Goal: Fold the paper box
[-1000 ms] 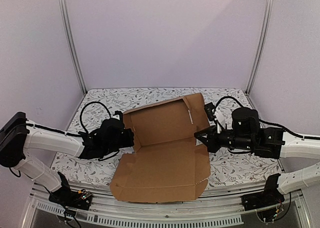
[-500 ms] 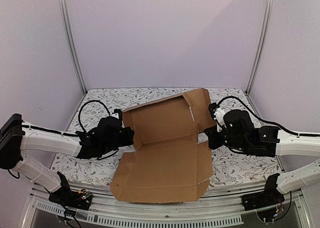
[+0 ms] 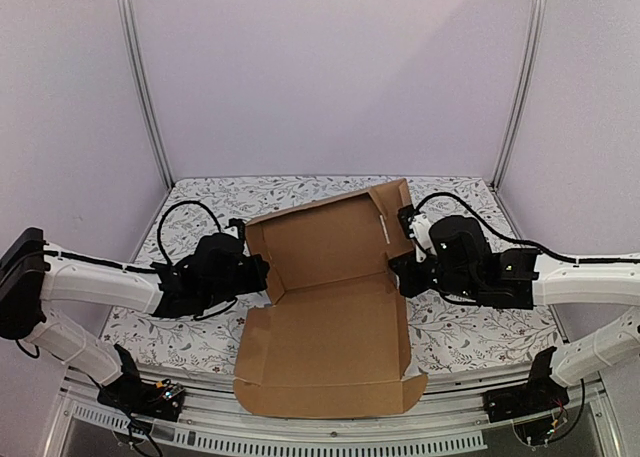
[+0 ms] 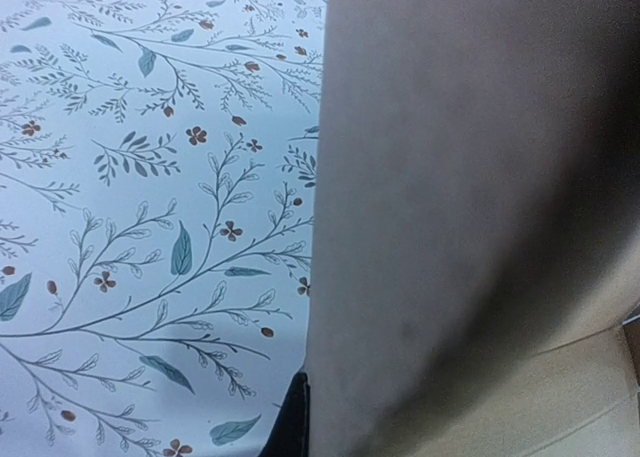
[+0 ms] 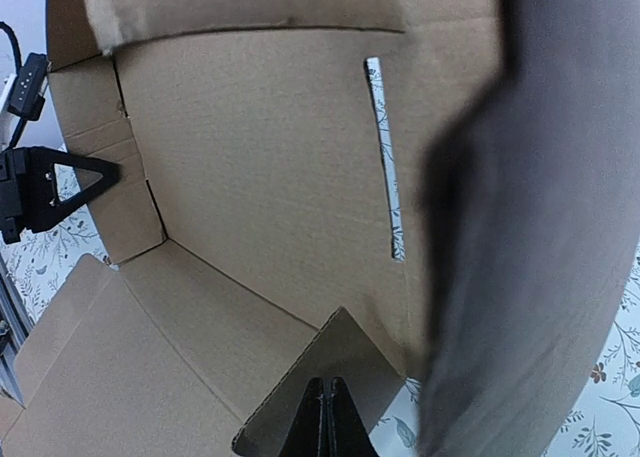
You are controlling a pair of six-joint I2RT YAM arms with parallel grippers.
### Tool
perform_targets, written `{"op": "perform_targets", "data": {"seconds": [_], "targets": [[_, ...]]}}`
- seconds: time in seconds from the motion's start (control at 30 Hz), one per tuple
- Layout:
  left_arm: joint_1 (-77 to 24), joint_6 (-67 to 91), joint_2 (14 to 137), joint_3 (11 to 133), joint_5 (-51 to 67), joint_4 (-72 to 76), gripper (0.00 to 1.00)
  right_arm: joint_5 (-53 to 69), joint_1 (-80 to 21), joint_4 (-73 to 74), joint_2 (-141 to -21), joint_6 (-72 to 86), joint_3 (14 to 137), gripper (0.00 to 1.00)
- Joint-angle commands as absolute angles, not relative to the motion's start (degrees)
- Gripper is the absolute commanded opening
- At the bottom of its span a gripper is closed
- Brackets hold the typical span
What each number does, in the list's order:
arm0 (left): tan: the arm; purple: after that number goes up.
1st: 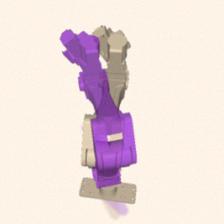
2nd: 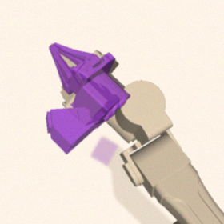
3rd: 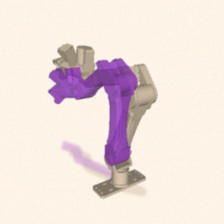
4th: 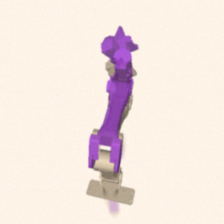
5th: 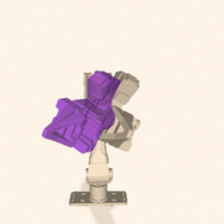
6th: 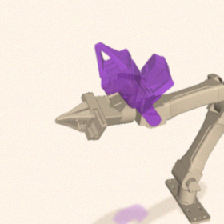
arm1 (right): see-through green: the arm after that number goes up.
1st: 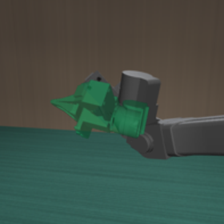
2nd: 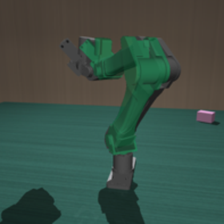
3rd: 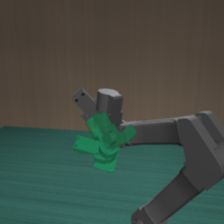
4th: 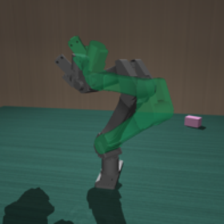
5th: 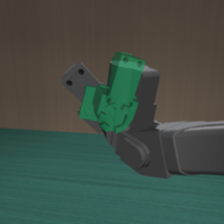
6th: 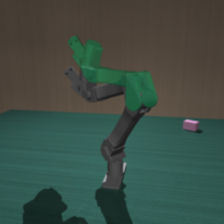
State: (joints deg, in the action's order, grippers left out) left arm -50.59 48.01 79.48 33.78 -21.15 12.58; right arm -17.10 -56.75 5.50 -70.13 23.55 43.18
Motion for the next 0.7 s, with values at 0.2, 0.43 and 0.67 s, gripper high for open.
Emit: {"op": "perform_targets", "data": {"seconds": [0.2, 0.43, 0.67], "targets": [[-50.3, 48.0, 77.6, 33.7, -18.0, 16.3, 0.00, -14.6, -57.8, 3.9, -78.2, 24.3, 46.6, 0.00], [-50.2, 47.2, 76.5, 33.8, -18.0, 16.2, 0.00, -17.0, -58.0, 5.6, -81.5, 24.2, 47.6, 0.00], [-50.2, 45.0, 76.5, 33.8, -22.9, 14.2, 0.00, -16.4, -58.0, 7.6, -78.5, 23.2, 47.9, 0.00]]}}
